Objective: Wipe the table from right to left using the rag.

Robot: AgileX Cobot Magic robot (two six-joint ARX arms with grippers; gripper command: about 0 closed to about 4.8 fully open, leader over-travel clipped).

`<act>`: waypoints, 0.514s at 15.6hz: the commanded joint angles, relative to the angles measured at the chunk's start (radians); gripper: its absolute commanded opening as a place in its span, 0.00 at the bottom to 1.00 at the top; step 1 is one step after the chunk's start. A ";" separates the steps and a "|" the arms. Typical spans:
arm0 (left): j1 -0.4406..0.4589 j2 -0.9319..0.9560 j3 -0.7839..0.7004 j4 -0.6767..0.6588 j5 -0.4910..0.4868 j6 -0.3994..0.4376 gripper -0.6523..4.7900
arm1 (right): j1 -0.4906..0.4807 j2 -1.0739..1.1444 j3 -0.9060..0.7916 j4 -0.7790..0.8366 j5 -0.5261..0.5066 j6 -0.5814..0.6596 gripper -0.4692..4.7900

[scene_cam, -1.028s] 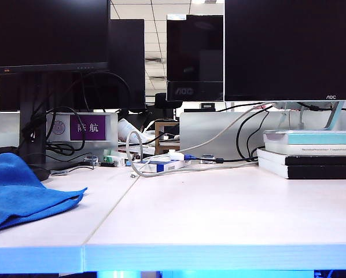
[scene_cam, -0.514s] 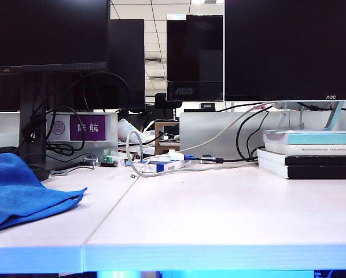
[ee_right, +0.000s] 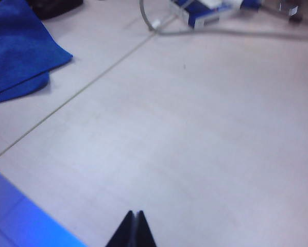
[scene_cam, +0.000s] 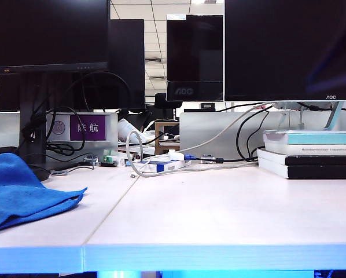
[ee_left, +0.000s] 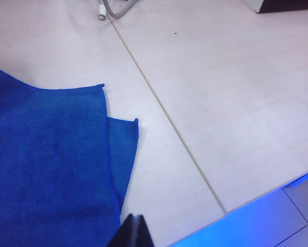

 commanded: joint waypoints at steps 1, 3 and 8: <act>0.000 0.001 0.004 0.011 0.003 -0.006 0.11 | 0.002 -0.003 -0.064 0.094 0.002 0.090 0.08; 0.000 0.001 0.004 0.011 0.003 -0.006 0.11 | -0.015 -0.003 -0.080 0.137 0.027 0.089 0.08; 0.000 0.001 0.004 0.011 0.003 -0.006 0.11 | -0.250 -0.005 -0.083 0.161 -0.052 0.089 0.08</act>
